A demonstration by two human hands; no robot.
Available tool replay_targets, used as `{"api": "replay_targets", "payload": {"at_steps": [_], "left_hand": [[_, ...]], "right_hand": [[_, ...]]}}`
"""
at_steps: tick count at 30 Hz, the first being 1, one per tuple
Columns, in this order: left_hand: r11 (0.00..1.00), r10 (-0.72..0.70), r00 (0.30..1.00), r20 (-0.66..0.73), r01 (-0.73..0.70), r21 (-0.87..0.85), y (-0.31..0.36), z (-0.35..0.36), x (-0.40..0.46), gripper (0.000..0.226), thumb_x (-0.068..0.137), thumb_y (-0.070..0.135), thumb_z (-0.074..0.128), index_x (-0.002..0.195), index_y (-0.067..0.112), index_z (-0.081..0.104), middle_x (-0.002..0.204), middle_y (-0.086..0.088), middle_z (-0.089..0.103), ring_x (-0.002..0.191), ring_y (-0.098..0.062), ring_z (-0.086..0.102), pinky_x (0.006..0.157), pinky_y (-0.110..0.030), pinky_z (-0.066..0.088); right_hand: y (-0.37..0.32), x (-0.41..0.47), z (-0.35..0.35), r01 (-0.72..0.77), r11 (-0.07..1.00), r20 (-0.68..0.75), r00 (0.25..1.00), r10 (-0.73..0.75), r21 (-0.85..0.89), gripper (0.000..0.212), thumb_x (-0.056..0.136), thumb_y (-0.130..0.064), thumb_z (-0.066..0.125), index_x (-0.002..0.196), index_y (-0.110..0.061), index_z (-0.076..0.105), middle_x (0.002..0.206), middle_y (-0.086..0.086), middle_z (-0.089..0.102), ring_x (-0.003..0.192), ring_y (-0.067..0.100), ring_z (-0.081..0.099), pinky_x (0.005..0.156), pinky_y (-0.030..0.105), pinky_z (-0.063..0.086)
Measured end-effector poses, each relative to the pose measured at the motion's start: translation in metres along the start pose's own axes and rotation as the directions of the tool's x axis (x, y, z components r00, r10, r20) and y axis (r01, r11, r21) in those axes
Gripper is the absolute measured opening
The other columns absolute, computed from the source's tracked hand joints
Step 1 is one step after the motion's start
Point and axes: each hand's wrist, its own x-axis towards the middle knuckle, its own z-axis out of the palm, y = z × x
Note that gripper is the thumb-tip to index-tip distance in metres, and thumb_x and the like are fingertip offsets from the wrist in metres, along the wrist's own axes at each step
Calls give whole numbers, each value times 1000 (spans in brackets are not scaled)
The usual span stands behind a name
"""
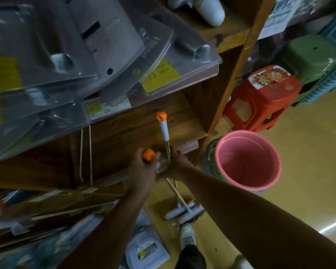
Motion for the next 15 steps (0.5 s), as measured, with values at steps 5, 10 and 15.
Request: {"api": "replay_targets", "payload": {"at_steps": [5,10,15], "left_hand": [[912,-26,997,74,54,-408,24,22,29,45,100,59,34,87,33,68,92,2,70,95,-27,67,82,-36,51],[905,-106,964,242,194,-378,30,47,96,51,90,44,70,136,31,52,134,1,61,123,-20,57,98,-41,46],[813,-225,911,345,371,-448,15,70,81,10,91,28,73,91,23,64,89,-6,69,97,-26,66,90,-44,51]], "right_hand": [[27,6,15,25,972,-225,974,29,233,58,73,-42,59,128,-29,46,118,8,62,106,31,61,85,46,55],[45,-2,8,-59,961,-145,984,101,270,43,82,-34,61,123,-22,58,113,8,69,101,28,66,76,35,54],[79,-32,11,-92,990,-53,994,98,107,38,83,-29,65,117,-12,64,114,15,68,106,32,64,81,35,50]]}}
